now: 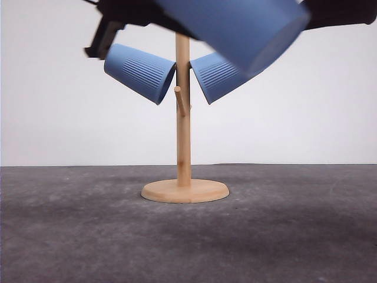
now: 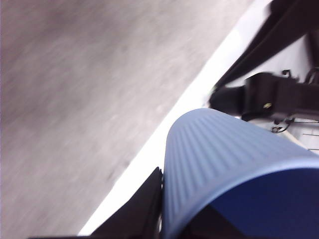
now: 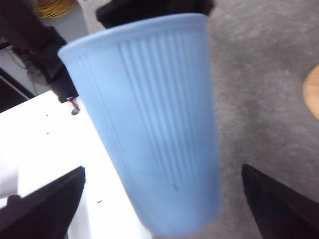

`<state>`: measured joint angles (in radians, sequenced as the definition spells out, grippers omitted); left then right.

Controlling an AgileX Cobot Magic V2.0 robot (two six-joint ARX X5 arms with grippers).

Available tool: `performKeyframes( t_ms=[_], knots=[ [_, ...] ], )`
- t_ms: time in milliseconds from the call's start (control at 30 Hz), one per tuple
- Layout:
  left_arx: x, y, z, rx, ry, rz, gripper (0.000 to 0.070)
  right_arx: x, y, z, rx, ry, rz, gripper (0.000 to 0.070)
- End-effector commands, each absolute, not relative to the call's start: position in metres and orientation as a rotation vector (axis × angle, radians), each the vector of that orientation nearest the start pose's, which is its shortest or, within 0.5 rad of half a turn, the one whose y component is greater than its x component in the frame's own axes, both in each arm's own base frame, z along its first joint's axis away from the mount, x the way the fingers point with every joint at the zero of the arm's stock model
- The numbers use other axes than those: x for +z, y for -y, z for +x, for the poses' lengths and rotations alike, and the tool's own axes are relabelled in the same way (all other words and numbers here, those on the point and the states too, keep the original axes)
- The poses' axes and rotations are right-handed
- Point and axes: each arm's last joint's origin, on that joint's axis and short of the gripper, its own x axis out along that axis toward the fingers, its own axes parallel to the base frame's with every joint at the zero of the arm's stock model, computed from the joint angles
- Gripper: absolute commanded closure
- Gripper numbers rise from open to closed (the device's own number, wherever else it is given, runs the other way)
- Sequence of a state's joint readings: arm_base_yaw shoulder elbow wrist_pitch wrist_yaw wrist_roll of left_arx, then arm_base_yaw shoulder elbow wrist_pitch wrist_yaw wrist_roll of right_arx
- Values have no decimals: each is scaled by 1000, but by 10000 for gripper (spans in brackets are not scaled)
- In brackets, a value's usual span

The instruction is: Place three cups

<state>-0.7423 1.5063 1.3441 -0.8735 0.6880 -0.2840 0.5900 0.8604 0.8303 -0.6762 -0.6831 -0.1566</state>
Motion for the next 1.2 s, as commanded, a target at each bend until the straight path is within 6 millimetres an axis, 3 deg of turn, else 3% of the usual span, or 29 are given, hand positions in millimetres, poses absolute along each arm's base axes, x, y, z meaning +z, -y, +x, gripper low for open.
performKeyframes(
  t_ms=[0,133,333,433,733,933,1000,1167],
  knots=[
    [317,226,208,-1149,-1276,-209,698,299,-109,125,1289,-647,-108,62],
    [319,233,204,-1184,-1264,-219,698,298,-111,123,1298,-657,-111,67],
    [320,234,203,-1187,-1264,-219,698,297,-110,122,1291,-685,-109,162],
    [320,234,204,-1189,-1260,-220,698,295,-109,122,1275,-708,-115,177],
    [320,235,204,-1193,-1252,-221,698,293,-109,122,1270,-734,-115,349],
    [320,235,204,-1195,-1251,-220,693,293,-109,122,1269,-737,-113,359],
    [320,235,204,-1196,-1250,-218,624,293,-109,121,1264,-747,-105,359],
    [320,231,206,-1187,-1252,-212,349,291,-107,120,1260,-782,-100,359]
  ],
)
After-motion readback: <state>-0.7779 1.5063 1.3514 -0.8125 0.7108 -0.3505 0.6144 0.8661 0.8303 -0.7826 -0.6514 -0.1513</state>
